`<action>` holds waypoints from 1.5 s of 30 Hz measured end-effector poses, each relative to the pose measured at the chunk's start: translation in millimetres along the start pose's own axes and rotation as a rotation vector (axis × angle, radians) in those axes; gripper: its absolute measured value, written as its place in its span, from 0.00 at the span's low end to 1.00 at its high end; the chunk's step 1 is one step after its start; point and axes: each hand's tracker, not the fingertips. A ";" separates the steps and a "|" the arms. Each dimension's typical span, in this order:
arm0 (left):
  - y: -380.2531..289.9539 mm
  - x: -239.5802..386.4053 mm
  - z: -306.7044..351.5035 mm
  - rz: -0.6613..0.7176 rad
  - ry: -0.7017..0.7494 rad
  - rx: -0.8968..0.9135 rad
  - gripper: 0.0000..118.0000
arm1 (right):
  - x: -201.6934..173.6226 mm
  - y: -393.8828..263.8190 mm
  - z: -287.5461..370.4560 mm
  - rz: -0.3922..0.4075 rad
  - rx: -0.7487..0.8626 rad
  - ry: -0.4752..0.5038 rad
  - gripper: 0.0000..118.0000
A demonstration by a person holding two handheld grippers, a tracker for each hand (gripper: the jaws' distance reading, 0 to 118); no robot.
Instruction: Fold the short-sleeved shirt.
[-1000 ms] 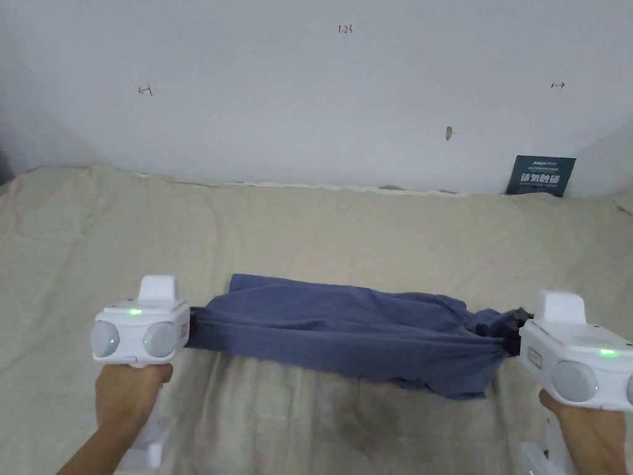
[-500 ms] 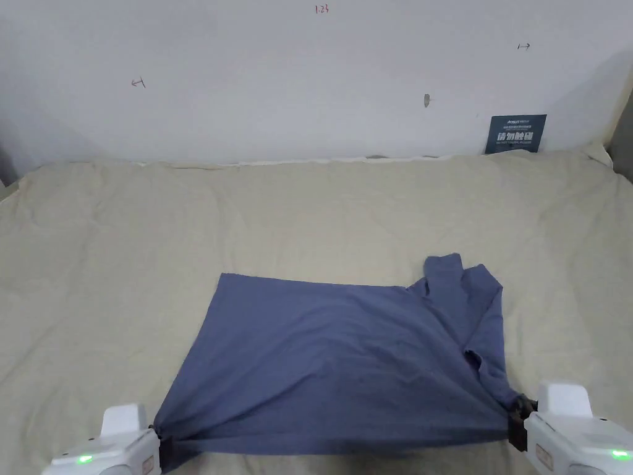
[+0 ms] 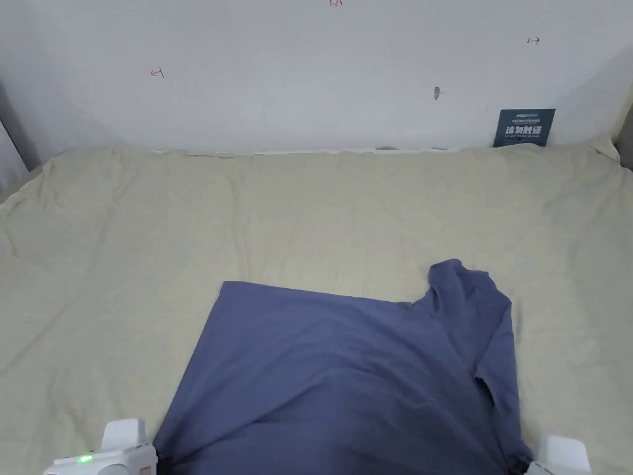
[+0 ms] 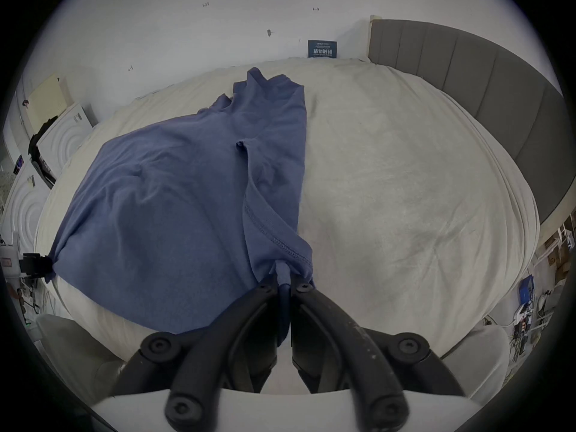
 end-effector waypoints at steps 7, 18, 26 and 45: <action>48.3 13.4 56.5 0.097 -0.095 0.210 0.94 | -8.9 60.0 64.2 0.008 0.269 0.007 0.89; 116.8 76.0 177.5 0.042 -0.179 0.762 0.94 | -44.9 126.6 183.2 0.066 0.768 -0.031 0.89; 110.0 105.9 188.9 0.007 -0.152 0.902 0.01 | -61.1 125.2 201.9 0.107 0.886 -0.067 0.05; 239.6 115.4 41.7 -0.061 -0.296 0.425 0.00 | -48.5 172.6 147.9 0.117 0.825 -0.094 0.01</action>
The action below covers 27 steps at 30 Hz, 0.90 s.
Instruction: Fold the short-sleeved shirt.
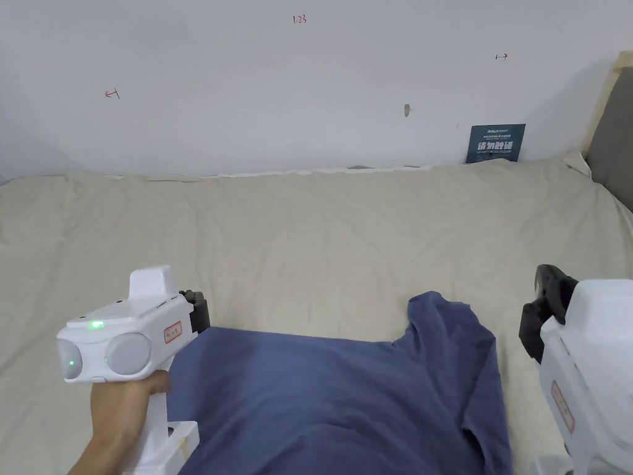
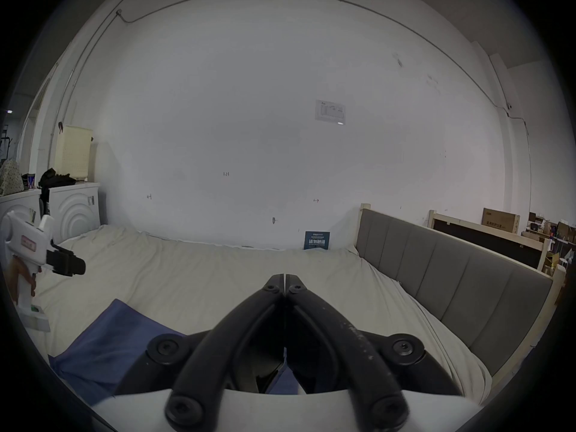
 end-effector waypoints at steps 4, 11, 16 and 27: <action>10.9 -17.9 -70.5 -0.065 0.022 -0.111 0.00 | -0.6 -7.9 -29.1 0.012 -0.039 -0.009 0.01; 1.5 -50.4 -171.7 -0.041 0.078 -0.308 0.65 | 0.8 -26.9 -74.6 0.019 -0.097 -0.036 0.01; -15.8 -64.2 -210.2 -0.019 0.189 -0.374 0.84 | 5.2 -44.1 -96.0 0.012 -0.156 -0.064 0.01; -33.2 -43.2 -209.0 -0.090 0.129 -0.376 0.02 | 29.4 -77.1 -158.8 -0.070 -0.407 -0.030 0.25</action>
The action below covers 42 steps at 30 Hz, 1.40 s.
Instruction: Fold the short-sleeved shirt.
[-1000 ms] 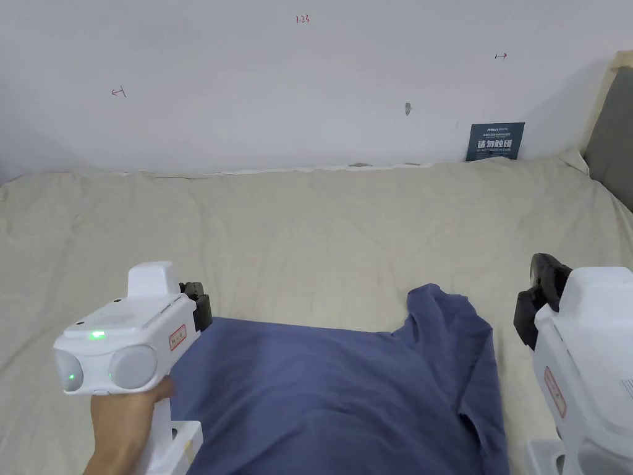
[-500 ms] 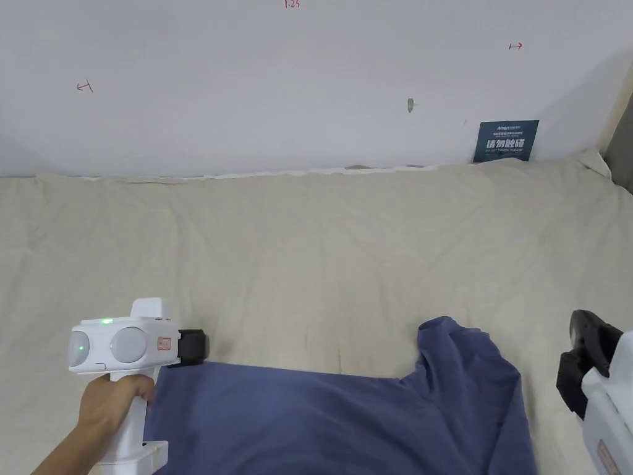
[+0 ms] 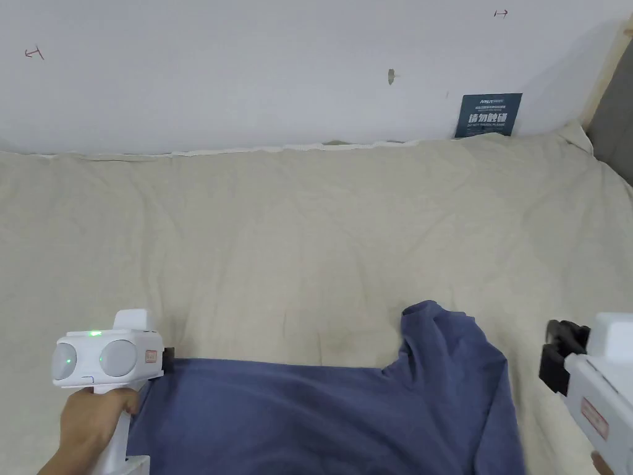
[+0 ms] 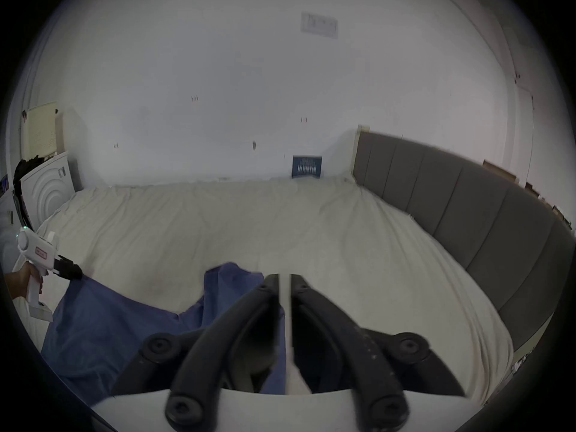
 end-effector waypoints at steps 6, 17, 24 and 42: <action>1.5 0.4 54.3 -0.025 -0.065 0.167 0.02 | 5.8 -4.8 -91.3 -0.013 -0.261 0.030 0.92; 0.3 -4.5 113.1 -0.034 -0.081 0.235 0.02 | -19.1 -59.5 -154.4 0.034 -0.473 0.047 0.38; -6.0 -16.6 127.3 0.013 -0.060 0.252 0.02 | -15.4 -26.4 -115.7 0.138 -0.317 0.014 0.04; 156.4 -45.0 359.5 0.022 0.112 0.811 0.02 | -31.5 278.0 95.4 0.219 0.494 0.041 0.03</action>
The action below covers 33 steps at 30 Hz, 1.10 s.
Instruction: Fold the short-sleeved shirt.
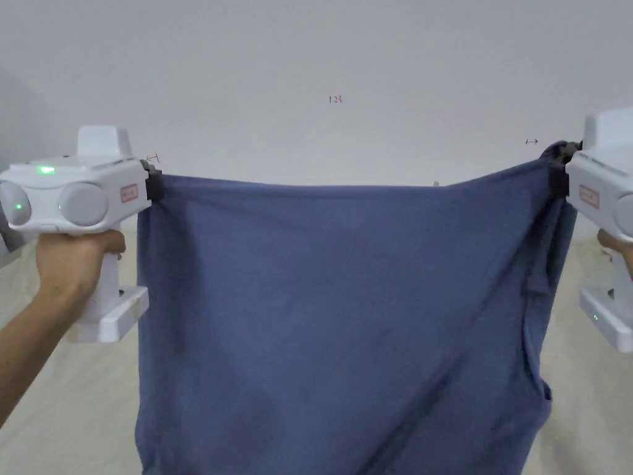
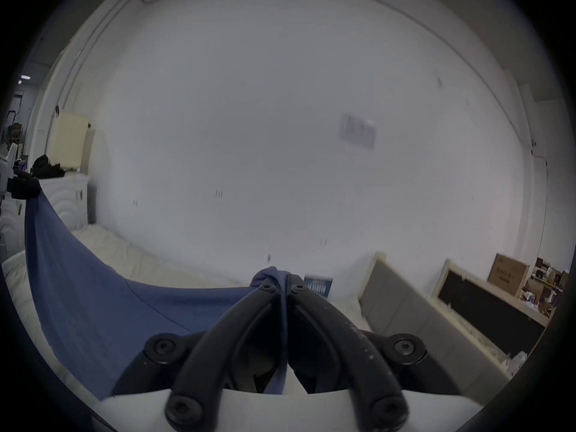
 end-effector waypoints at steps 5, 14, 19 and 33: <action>60.9 1.8 -3.6 -0.016 0.032 0.099 0.02 | 11.6 64.1 -4.0 -0.052 0.099 -0.012 0.03; 65.5 10.1 -47.7 0.038 0.036 0.127 0.02 | 25.4 76.3 -33.1 -0.144 0.161 0.011 0.04; -2.3 16.8 -85.5 0.059 0.014 0.032 0.02 | 17.8 12.2 -62.7 -0.141 0.086 0.039 0.04; -225.7 25.0 -94.1 0.008 -0.017 -0.326 0.02 | -16.4 -201.1 -79.4 -0.218 -0.271 0.145 0.04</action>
